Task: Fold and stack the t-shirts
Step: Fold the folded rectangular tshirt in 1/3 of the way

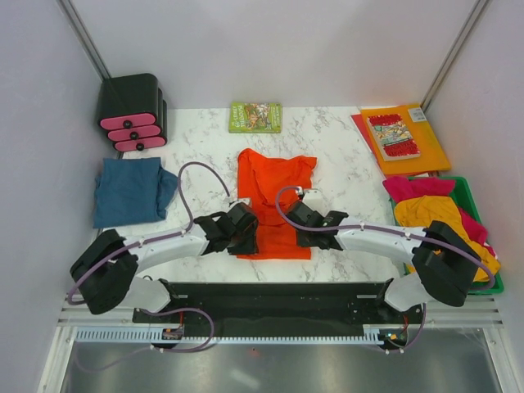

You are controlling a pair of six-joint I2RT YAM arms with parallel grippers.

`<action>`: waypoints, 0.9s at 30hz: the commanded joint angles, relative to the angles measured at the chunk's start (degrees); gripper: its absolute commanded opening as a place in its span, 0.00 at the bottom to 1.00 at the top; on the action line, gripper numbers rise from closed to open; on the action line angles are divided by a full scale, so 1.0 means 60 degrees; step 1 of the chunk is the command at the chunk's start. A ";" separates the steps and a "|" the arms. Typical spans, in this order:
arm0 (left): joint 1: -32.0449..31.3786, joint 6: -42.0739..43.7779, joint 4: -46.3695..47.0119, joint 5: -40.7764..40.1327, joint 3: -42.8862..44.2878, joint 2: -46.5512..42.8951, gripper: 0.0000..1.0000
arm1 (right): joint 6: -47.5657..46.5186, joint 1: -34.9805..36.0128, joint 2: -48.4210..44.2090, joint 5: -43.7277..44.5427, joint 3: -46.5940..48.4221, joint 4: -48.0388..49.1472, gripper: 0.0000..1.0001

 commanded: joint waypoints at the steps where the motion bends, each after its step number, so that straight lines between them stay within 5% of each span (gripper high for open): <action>1: -0.0005 -0.0311 -0.0679 -0.0938 0.0402 -0.1101 0.48 | -0.0592 -0.0017 -0.0441 0.0942 0.1581 -0.0638 0.34; 4: 0.0009 -0.0048 -0.0635 -0.0794 0.0973 -0.0813 0.48 | -0.1294 -0.0032 0.0129 0.1148 0.2578 -0.0625 0.30; 6: -0.0006 0.0070 -0.0533 -0.0632 0.1281 -0.0446 0.43 | -0.1502 -0.0046 0.0756 0.1207 0.3018 -0.0596 0.10; 8: -0.0020 0.0041 -0.0343 -0.0471 0.1369 0.0110 0.36 | -0.1634 -0.0046 0.1183 0.1164 0.3296 -0.0581 0.00; 13: -0.0093 -0.0339 0.0068 -0.0412 0.1019 0.0420 0.25 | -0.1488 -0.0061 0.1757 0.0769 0.3312 -0.0361 0.00; 27: -0.0181 -0.0531 0.0215 -0.0383 0.0447 0.0303 0.24 | -0.1488 -0.0281 0.2723 0.0622 0.3444 -0.0215 0.00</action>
